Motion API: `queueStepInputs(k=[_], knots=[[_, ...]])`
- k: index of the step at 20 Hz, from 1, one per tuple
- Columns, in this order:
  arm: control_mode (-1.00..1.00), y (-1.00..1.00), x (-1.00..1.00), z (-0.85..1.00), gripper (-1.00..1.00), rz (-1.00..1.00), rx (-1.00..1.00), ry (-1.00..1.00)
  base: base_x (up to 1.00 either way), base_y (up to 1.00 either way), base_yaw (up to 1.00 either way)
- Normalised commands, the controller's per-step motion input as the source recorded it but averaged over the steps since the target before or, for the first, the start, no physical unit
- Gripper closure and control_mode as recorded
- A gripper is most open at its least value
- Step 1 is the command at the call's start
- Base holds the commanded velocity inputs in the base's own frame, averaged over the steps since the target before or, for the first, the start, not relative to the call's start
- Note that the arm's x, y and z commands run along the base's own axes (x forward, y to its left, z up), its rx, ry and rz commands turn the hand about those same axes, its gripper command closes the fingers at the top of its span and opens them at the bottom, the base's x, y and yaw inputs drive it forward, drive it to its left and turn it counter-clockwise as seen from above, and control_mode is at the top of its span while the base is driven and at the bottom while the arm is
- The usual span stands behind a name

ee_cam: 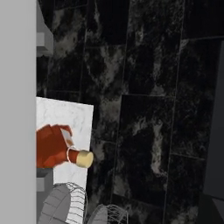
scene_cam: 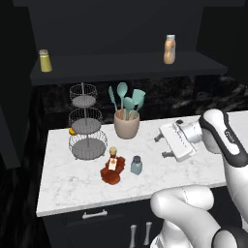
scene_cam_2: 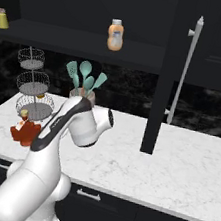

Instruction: Put the shaker and condiment bottle from the counter next to their counterparts in the cabinet.

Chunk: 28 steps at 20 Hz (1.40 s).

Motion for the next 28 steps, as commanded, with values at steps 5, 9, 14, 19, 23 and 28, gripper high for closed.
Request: queueStepInputs(k=[5, 9, 14, 19, 23, 28], knots=[[-1.0, 0.06, -0.35, -0.27, -1.0, 0.03, -0.07, 0.07, 0.0, 0.0, 0.0], [-1.0, 0.06, -0.26, -0.13, -1.0, 0.03, -0.03, 0.04, 0.0, 0.0, 0.0], [-1.0, 0.17, 0.0, -0.01, -1.0, 0.0, 0.0, 0.02, 0.0, 0.0, 0.0], [-1.0, 0.07, 0.44, -0.02, -1.0, 0.0, 0.0, 0.0, 0.0, 0.0, 0.0], [-1.0, 0.0, 0.69, 0.0, -1.0, 0.0, 0.0, 0.02, 0.0, 0.0, 0.0], [-1.0, 0.0, 0.34, -0.16, -1.0, 0.0, 0.0, 0.06, 0.0, 0.0, 0.0]])
